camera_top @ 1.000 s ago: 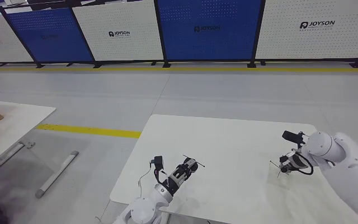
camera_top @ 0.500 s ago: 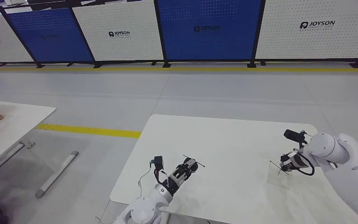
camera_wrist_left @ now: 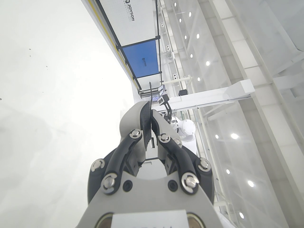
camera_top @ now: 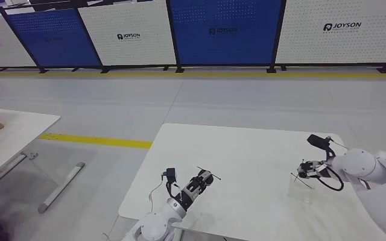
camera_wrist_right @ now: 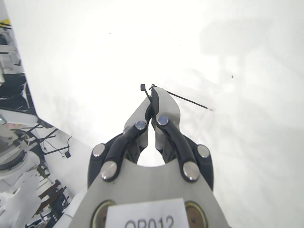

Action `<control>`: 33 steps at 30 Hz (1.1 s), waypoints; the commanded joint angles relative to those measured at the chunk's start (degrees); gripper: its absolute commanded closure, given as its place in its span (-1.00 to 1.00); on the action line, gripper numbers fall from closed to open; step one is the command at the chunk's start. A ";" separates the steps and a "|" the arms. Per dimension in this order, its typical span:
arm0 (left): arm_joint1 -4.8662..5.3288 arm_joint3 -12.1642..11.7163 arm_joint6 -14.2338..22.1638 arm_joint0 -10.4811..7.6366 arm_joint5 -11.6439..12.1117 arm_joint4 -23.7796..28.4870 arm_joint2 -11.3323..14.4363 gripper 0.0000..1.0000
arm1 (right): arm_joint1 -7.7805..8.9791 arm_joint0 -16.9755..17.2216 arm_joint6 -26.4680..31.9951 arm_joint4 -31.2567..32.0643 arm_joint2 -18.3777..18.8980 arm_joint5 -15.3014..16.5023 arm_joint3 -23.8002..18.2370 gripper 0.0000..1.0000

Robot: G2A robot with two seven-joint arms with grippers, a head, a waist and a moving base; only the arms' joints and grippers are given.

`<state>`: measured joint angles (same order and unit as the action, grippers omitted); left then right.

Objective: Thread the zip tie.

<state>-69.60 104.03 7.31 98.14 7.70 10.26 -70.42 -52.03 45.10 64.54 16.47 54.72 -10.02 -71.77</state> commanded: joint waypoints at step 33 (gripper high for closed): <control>0.00 0.00 0.00 0.00 0.00 0.00 0.00 1.00 | 1.41 16.34 -20.42 -5.09 7.36 13.10 -14.75 1.00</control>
<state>-69.60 104.03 7.31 98.14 7.70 10.26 -70.42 -50.63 61.45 44.04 11.33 62.04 3.23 -86.50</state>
